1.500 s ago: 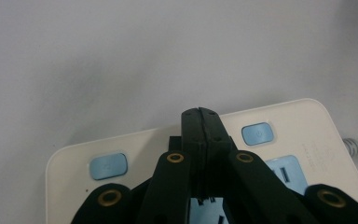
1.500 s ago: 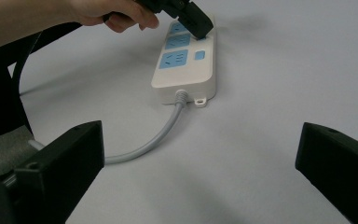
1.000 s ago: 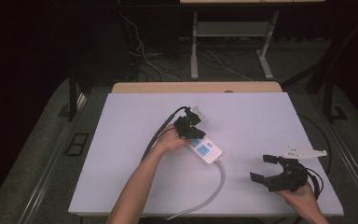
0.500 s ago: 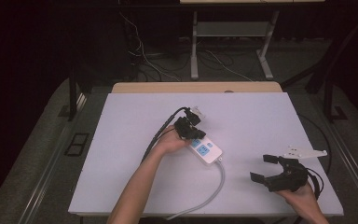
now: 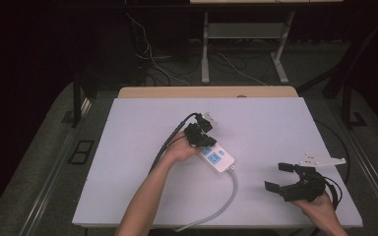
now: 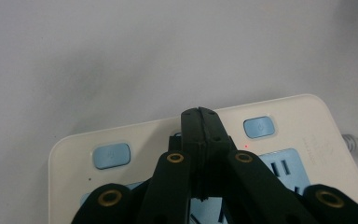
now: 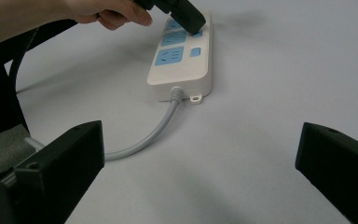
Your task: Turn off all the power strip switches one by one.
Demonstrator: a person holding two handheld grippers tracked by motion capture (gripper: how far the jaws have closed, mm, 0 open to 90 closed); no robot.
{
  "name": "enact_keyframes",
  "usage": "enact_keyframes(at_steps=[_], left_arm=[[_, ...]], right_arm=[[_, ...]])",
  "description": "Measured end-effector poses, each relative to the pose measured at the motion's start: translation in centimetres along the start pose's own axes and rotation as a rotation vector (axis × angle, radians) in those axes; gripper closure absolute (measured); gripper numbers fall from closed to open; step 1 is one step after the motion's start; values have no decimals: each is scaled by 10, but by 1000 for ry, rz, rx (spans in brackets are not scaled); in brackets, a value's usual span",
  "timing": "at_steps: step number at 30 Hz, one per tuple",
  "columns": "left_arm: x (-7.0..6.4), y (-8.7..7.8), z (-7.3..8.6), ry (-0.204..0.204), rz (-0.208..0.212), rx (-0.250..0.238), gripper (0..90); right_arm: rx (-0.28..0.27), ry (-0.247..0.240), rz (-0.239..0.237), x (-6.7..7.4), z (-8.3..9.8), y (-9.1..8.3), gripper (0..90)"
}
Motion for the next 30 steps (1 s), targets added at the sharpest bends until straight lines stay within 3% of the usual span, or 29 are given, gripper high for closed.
enact_keyframes(at_steps=[1, 4, 15, 30], left_arm=[[1, 0, 0, 7, -15, 13, 896], [0, -2, 0, 8, -7, 23, 895], [-8, -14, -14, 29, 0, -26, 895], [-24, -17, -24, 73, 15, -43, 895]], right_arm=[[-1, 0, 1, 0, 0, 0, 10], [-2, 4, 1, -1, 0, -1, 10], [-5, 8, 1, -1, 0, -1, 10], [-8, 8, 0, -1, -1, -2, 10]])
Point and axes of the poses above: each handheld gripper's, and its own axes: y roughly forward along the jaws, z roughly out of its underside, x roughly to its left, the point moved 7 cm from there along y, roughly forward along the jaws, and after that the axes turned 12 degrees about y, right-handed, at the moved point
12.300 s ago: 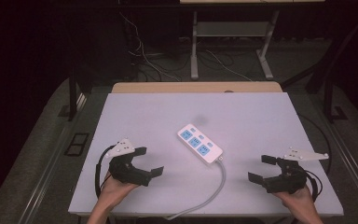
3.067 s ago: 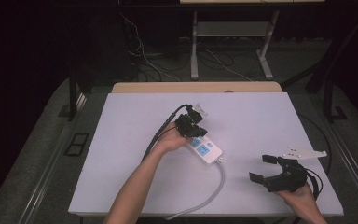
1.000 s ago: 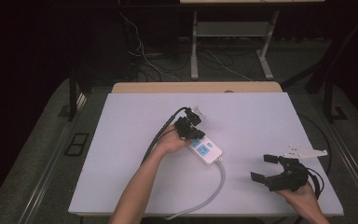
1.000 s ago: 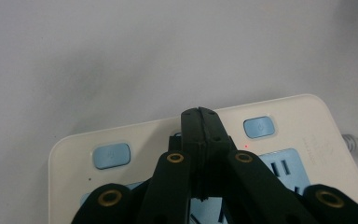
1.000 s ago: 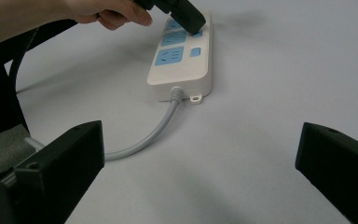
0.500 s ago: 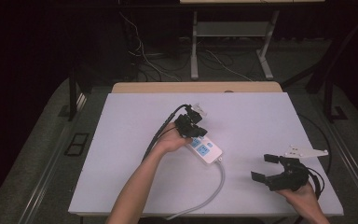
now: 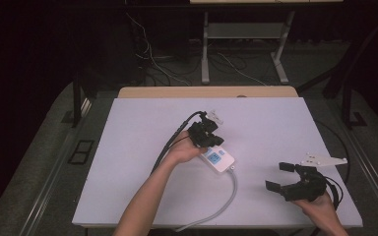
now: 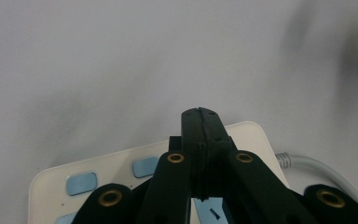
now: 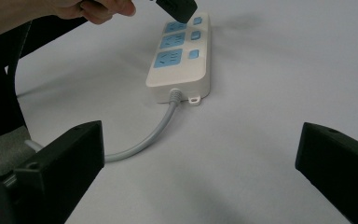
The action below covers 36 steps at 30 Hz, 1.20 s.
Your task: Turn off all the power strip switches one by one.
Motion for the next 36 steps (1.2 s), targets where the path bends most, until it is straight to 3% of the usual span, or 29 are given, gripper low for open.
enact_keyframes(at_steps=[8, 18, 36], left_arm=[[-7, 7, -1, 3, 19, 0, 895], [-9, 18, 4, 20, 29, 37, 895], [-10, 30, 12, -8, 41, 41, 895]], right_arm=[[0, 0, 0, 0, 0, 0, 10], [1, -2, -1, 0, 0, 0, 10], [3, -2, -2, 0, 0, 0, 10]])
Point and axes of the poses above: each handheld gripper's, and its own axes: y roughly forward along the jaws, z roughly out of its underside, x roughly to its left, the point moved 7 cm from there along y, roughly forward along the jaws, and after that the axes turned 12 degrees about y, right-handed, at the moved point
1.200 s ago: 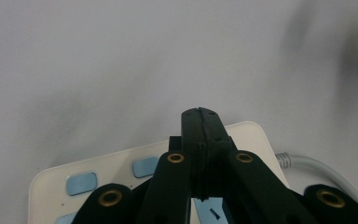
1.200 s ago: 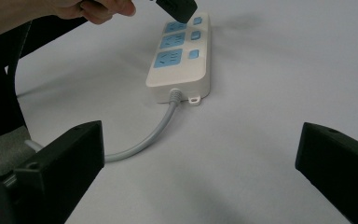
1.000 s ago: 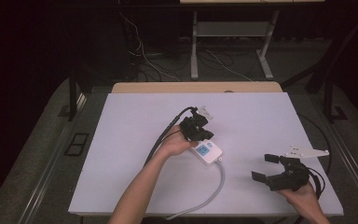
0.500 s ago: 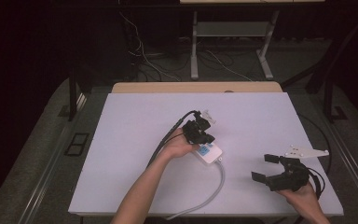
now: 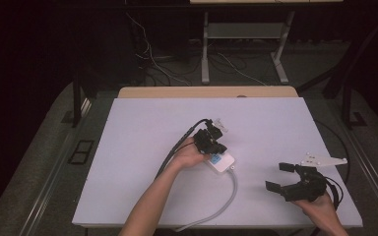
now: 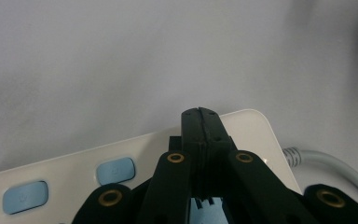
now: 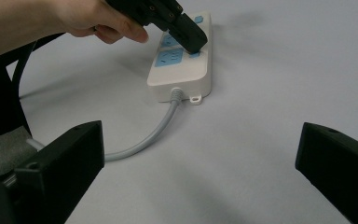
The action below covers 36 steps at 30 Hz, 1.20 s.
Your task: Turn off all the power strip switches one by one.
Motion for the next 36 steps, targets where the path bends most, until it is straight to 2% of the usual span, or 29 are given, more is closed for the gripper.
enact_keyframes(at_steps=[11, 19, 26, 28, 31, 35, 36], left_arm=[[1, 0, 2, -15, 33, -12, 896], [4, 1, 8, -86, 60, -71, 899], [2, 0, 6, -70, 45, -56, 898], [2, 0, 6, -58, 33, -48, 897], [-2, 0, 4, -27, -6, -24, 897], [-1, 0, 2, -32, -36, -7, 896], [0, 0, 2, -36, -31, -6, 896]], right_arm=[[-1, 2, 2, 0, 0, -1, 10], [-10, 5, 4, -1, -1, -3, 10], [-7, 3, 6, -1, 0, -3, 10], [-4, 3, 7, -1, 0, -2, 10], [-2, 3, 7, -2, 0, -1, 10], [1, 0, 8, -1, 0, -1, 10], [1, -1, 7, -1, 0, -1, 10]])
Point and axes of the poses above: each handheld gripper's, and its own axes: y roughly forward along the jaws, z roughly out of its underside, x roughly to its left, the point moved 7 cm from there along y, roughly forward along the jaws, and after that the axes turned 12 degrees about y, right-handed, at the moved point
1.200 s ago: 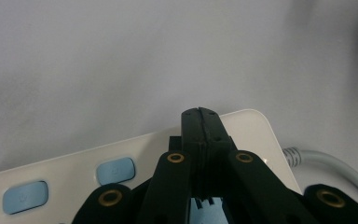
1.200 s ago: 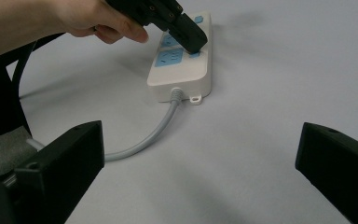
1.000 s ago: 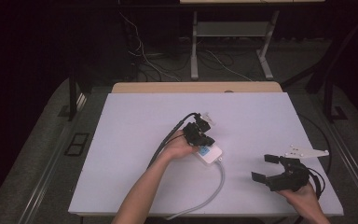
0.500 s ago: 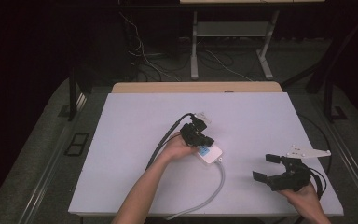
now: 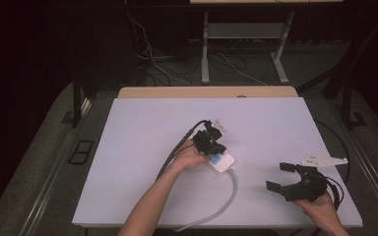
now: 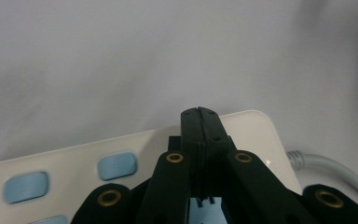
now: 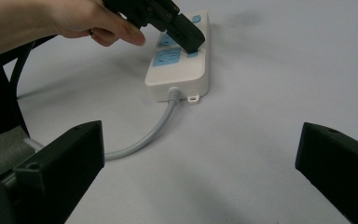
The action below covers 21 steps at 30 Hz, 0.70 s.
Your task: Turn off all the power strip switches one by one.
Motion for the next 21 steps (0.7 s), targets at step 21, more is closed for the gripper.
enact_keyframes(at_steps=[21], left_arm=[[-11, -37, 2, 61, 3, -61, 834]], right_arm=[[-3, 6, -1, 0, 0, 0, 10]])
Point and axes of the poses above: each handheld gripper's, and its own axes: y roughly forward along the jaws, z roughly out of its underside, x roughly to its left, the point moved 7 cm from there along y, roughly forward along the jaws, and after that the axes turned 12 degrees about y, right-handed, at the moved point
